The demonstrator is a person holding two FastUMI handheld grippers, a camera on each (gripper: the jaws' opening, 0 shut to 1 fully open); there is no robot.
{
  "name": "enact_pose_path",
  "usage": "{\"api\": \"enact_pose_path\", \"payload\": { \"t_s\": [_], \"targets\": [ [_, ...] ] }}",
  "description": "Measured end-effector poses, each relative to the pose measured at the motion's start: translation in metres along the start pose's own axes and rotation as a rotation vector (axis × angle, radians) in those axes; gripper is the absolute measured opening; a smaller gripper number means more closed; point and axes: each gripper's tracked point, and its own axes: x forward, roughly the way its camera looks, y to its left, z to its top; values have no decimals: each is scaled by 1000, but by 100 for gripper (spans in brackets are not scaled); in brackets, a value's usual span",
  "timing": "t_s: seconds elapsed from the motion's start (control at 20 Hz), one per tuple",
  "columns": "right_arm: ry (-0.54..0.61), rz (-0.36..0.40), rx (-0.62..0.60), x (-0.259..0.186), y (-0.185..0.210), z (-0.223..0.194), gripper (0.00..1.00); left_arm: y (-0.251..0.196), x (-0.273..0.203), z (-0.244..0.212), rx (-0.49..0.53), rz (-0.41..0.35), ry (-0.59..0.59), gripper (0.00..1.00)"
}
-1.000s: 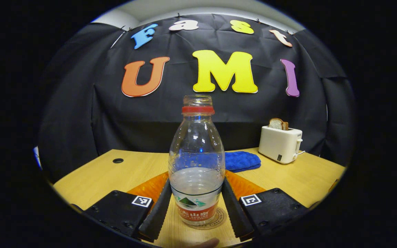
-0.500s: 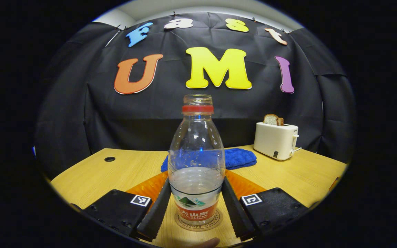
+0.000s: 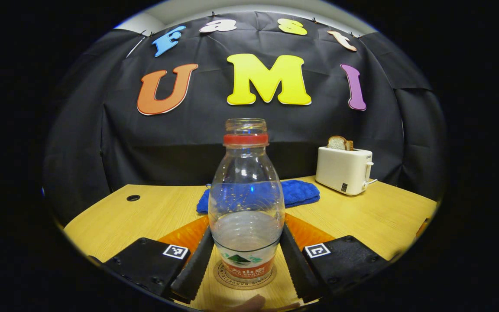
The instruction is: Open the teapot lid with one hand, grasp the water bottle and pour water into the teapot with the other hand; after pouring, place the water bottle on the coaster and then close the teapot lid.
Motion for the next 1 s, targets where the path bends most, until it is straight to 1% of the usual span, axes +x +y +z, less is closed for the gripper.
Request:
{"api": "enact_pose_path", "payload": {
  "t_s": [0.2, 0.35, 0.5, 0.7, 0.75, 0.95, 1.0],
  "targets": [
    [-1, -5, 2, 0, -2, 0, 0, -1, -3, -1, 0, -13, 2, 87],
    [-2, -13, 4, 0, -4, 2, 0, -10, -8, -5, -25, -50, 23, 91],
    [-3, -14, 2, -3, -2, 4, 0, -7, -13, -4, -19, -46, 18, 93],
    [-23, -21, -18, -5, -3, 13, 0, -9, -28, -3, -64, -66, 7, 93],
    [-26, -26, -16, -7, -4, 14, 0, -7, -31, 0, -65, -57, -5, 93],
    [-46, -21, -2, -11, -4, 30, 0, -8, -57, 5, -84, -70, -20, 94],
    [-49, -13, 3, -13, -2, 34, 0, -6, -66, 6, -80, -55, -18, 94]
  ]
}}
